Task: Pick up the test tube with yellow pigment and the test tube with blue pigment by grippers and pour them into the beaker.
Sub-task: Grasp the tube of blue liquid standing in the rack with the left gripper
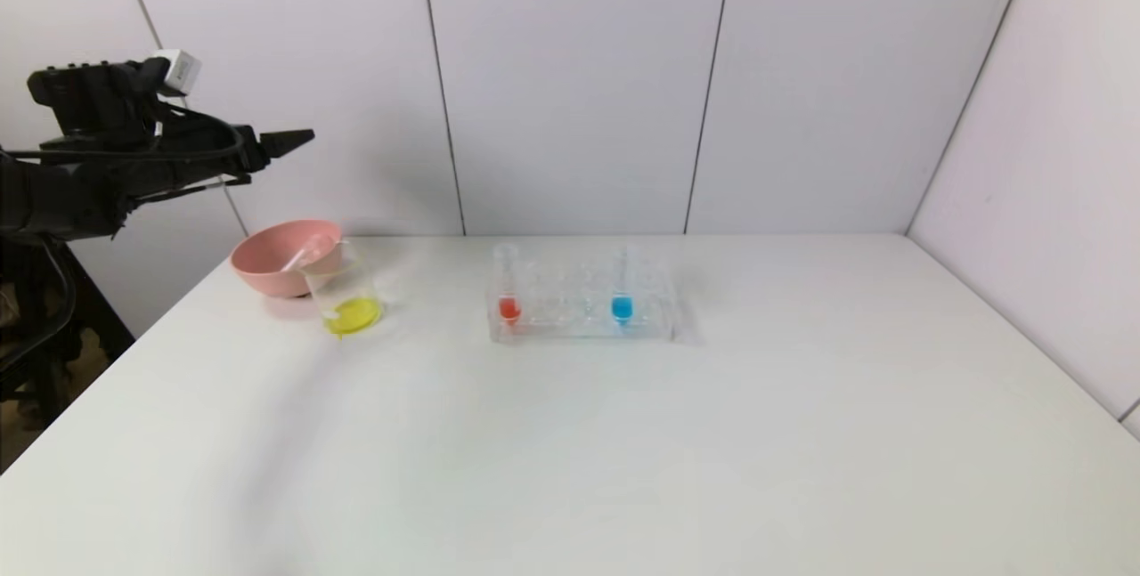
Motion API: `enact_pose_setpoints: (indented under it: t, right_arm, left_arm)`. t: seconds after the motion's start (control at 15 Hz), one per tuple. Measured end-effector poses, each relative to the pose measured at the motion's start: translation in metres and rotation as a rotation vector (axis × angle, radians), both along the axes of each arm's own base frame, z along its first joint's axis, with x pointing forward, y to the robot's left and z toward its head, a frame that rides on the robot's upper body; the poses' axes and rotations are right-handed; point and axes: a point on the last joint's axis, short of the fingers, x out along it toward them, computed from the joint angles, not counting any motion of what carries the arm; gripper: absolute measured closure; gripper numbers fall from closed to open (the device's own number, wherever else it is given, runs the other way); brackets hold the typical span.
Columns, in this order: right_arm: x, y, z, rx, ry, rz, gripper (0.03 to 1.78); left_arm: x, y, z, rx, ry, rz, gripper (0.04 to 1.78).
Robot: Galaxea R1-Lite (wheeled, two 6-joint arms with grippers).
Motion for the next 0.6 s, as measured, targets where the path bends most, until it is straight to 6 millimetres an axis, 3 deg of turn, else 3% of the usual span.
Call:
enact_pose_setpoints:
  t: [0.33, 0.6]
  right_arm:
    - [0.000, 0.000, 0.000, 0.000, 0.000, 0.000, 0.10]
    - [0.000, 0.000, 0.000, 0.000, 0.000, 0.001, 0.10]
  left_arm:
    - [-0.048, -0.045, 0.074, -0.043, -0.050, 0.131, 0.04]
    - [-0.090, -0.106, 0.109, -0.032, -0.089, 0.225, 0.04]
